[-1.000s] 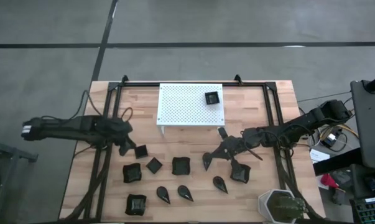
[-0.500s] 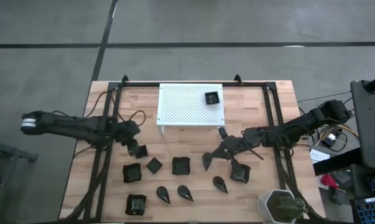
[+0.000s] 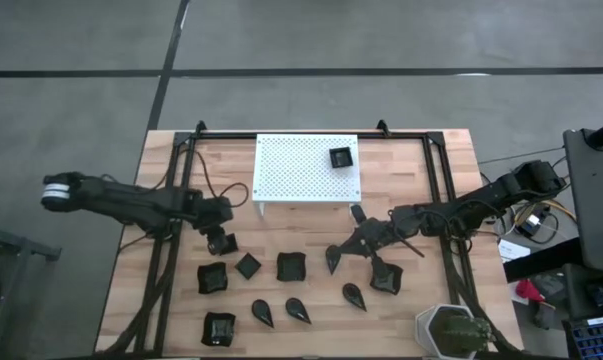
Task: Pick & Place Mini shaped plates
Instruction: Stack the square plate on top of the square plate on the shelf
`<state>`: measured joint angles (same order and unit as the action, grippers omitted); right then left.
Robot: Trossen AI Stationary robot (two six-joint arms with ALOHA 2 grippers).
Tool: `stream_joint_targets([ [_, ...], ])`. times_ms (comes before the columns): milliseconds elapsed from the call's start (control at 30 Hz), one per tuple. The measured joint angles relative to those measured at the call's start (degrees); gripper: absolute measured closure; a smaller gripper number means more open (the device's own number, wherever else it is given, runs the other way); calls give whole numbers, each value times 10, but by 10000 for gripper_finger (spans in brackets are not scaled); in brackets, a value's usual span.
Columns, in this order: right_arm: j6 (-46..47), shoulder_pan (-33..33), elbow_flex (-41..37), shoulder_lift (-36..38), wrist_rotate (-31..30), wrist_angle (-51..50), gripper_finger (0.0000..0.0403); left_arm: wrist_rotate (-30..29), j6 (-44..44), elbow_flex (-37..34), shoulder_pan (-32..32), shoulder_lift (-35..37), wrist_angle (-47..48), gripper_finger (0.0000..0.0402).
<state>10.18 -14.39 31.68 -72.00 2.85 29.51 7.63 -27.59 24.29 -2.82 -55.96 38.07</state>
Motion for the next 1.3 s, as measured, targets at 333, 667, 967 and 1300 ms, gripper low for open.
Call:
stream_joint_targets([
  [333, 15, -2, 0, -13, 0, 2, 394, -27, 37, 32, -2, -43, -1, 324],
  [667, 14, -15, 0, -13, 1, 12, 394, -22, 55, 37, -2, -81, 18, 325],
  [967, 13, -16, 0, -13, 1, 12, 394, 10, 50, 37, -2, -102, 14, 325],
  [1300, 14, -16, 0, -13, 0, 12, 394, 18, 49, 40, -2, -105, 14, 330],
])
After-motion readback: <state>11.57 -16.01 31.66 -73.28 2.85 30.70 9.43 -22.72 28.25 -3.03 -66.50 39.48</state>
